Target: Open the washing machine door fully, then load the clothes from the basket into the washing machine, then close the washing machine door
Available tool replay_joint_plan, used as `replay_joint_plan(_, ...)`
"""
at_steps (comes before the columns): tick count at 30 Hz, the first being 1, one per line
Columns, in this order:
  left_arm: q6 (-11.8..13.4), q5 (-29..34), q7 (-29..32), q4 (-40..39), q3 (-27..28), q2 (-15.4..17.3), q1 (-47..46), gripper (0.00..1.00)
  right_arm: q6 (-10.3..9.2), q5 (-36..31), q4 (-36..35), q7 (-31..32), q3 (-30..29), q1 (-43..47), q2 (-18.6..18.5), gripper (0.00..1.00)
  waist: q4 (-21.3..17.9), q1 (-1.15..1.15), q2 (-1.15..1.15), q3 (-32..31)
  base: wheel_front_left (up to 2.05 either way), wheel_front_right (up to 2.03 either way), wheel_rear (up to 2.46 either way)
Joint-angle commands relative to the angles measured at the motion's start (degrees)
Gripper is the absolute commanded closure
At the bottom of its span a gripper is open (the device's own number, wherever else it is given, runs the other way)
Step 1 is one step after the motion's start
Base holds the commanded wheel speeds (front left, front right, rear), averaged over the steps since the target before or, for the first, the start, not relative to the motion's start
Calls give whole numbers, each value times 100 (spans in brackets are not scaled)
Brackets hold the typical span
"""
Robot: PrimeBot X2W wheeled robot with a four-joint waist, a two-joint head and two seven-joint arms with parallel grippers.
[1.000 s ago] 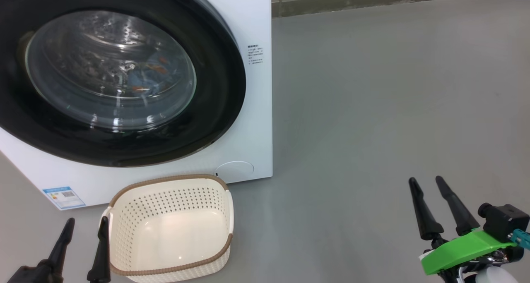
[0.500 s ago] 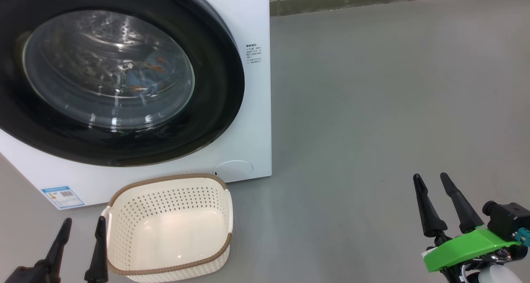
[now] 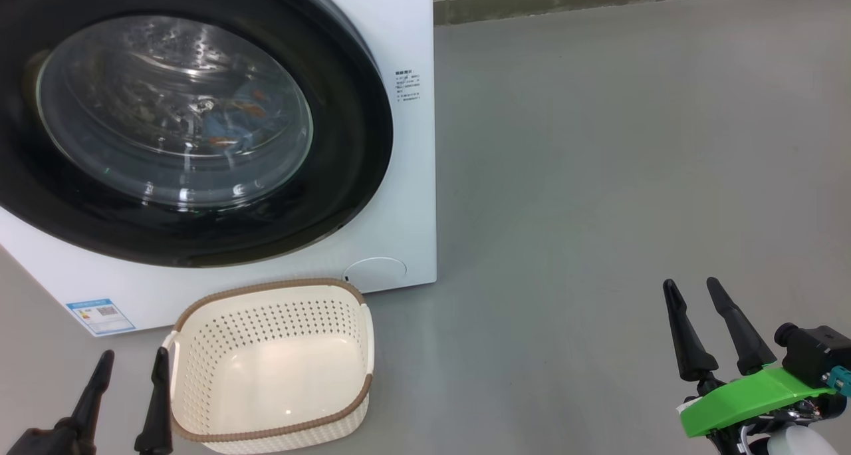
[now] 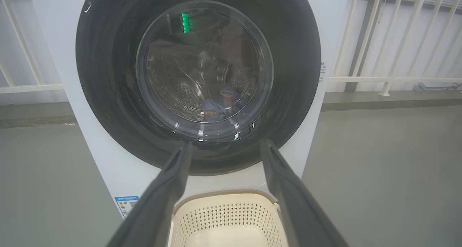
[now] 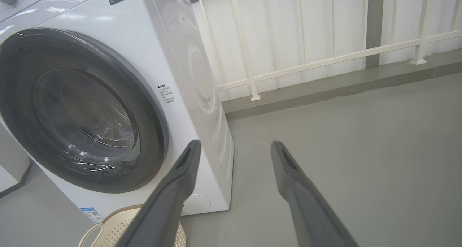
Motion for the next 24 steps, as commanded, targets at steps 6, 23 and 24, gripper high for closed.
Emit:
replay_joint_plan(6,0,-10,3,132,-37,-103,22,100,0,1,154,1,34,35,98,100,3,0,0,7,0,0,0)
replay_joint_plan(23,0,-951,282,206,1,-331,14,100,0,796,227,259,-99,106,284,100,64,1,0,13,0,0,0)
replay_joint_plan(24,0,-1010,298,204,5,-338,9,100,0,845,223,275,-111,103,289,100,68,1,0,14,0,0,0)
